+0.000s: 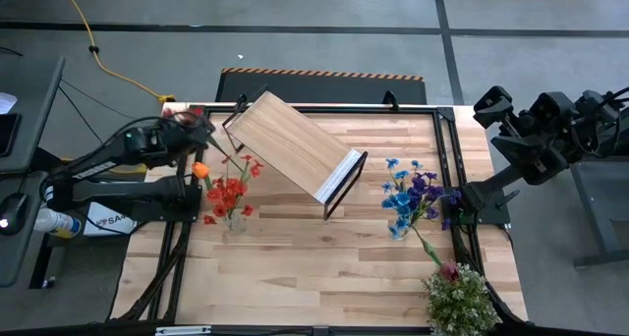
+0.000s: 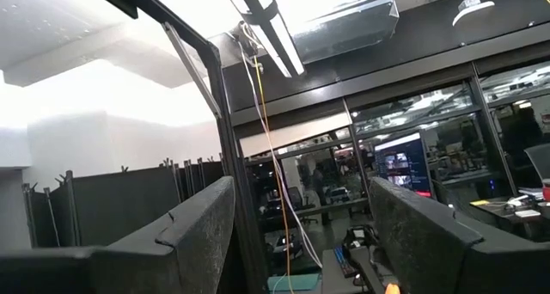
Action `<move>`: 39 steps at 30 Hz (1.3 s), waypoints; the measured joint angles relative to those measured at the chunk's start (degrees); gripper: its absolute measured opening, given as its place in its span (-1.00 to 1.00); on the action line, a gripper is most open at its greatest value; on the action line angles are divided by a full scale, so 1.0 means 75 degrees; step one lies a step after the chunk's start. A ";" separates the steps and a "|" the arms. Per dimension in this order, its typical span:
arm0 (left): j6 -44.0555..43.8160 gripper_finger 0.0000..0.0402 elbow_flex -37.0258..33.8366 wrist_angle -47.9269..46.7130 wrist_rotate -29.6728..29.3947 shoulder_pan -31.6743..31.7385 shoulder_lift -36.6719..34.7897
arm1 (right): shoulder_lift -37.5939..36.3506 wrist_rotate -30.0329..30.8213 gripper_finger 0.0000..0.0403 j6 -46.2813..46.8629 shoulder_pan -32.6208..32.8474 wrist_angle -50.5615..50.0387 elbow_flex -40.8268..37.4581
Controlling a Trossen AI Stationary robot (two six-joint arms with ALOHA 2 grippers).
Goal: Pick and place flowers into a vace then onto a shelf
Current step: Put the red flower into the left transparent vase
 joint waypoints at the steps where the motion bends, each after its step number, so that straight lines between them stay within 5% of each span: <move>1: 0.0117 -0.88 0.0226 -0.0132 -0.0218 0.0000 -0.0002 | 0.0000 0.0000 0.30 -0.0027 0.0000 -0.0002 0.0000; 9: 0.1759 -0.88 0.2015 -0.0539 -0.1842 0.0000 0.0061 | 0.0018 0.0000 0.30 -0.0153 0.0000 0.0000 0.0000; 16: 0.3322 -0.88 0.3342 -0.0517 -0.2406 0.0000 0.0418 | 0.0154 0.0000 0.30 -0.0164 0.0000 0.0058 0.0000; 31: 0.5823 -0.88 0.6858 -0.0498 -0.1229 -0.0006 0.2017 | 0.0248 0.0000 0.30 -0.0252 0.0000 0.0226 0.0000; 39: 0.6415 -0.88 0.8496 -0.0531 0.0882 -0.0006 0.3000 | 0.0248 0.0006 0.30 -0.0304 0.0000 0.0224 0.0000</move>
